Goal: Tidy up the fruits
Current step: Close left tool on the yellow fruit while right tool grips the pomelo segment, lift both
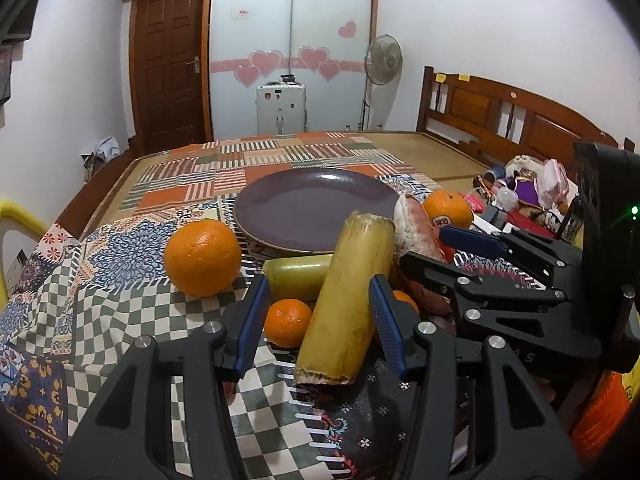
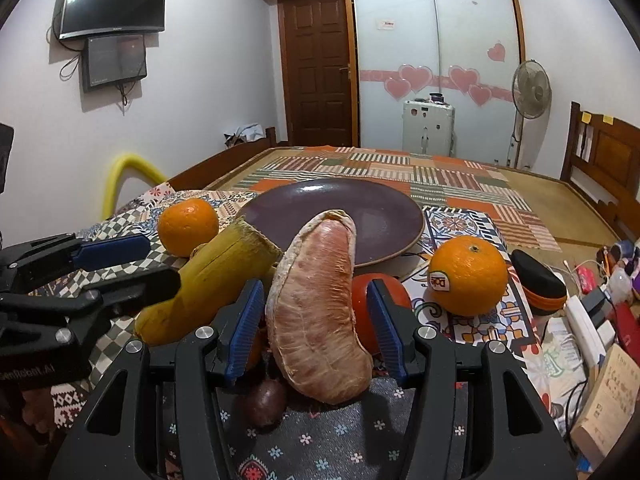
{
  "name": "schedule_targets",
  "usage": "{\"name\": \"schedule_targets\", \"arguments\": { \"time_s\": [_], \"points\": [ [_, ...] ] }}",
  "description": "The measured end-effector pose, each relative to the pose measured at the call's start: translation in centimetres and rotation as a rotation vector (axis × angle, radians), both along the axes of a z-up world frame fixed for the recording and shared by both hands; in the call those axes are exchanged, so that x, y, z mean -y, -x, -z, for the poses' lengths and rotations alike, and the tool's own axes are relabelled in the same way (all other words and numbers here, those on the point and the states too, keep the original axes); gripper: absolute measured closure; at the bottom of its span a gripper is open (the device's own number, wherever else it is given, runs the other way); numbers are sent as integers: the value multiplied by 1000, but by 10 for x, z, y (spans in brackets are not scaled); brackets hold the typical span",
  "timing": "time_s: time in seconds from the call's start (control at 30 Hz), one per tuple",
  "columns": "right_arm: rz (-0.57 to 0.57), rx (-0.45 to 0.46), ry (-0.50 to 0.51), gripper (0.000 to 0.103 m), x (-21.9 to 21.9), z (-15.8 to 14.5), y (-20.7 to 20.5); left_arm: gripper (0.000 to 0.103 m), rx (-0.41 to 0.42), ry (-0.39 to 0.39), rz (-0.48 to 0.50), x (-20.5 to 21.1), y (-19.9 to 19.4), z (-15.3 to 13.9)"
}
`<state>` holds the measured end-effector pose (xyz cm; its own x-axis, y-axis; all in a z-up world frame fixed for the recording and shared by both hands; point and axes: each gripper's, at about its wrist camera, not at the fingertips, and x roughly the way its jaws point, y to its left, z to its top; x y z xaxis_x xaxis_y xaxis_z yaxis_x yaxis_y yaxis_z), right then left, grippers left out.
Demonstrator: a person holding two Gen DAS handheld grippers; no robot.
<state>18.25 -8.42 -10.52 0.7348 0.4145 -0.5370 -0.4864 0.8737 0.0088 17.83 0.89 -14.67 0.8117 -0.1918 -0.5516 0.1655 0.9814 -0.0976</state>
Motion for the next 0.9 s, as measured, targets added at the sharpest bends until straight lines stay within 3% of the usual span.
{"name": "schedule_targets", "arguments": {
  "time_s": [0.13, 0.2, 0.8, 0.9],
  "points": [
    [-17, 3, 20, 54, -3, 0, -2, 51, -3, -9, 7, 3, -2, 1],
    [-21, 0, 29, 62, -4, 1, -4, 51, -7, -8, 9, 3, -2, 2],
    [-1, 27, -77, 64, 21, -12, 8, 52, -28, -47, 57, 23, -22, -1],
    [0, 28, -87, 63, 23, -11, 9, 56, -38, -56, 57, 26, -28, 1]
  ]
}}
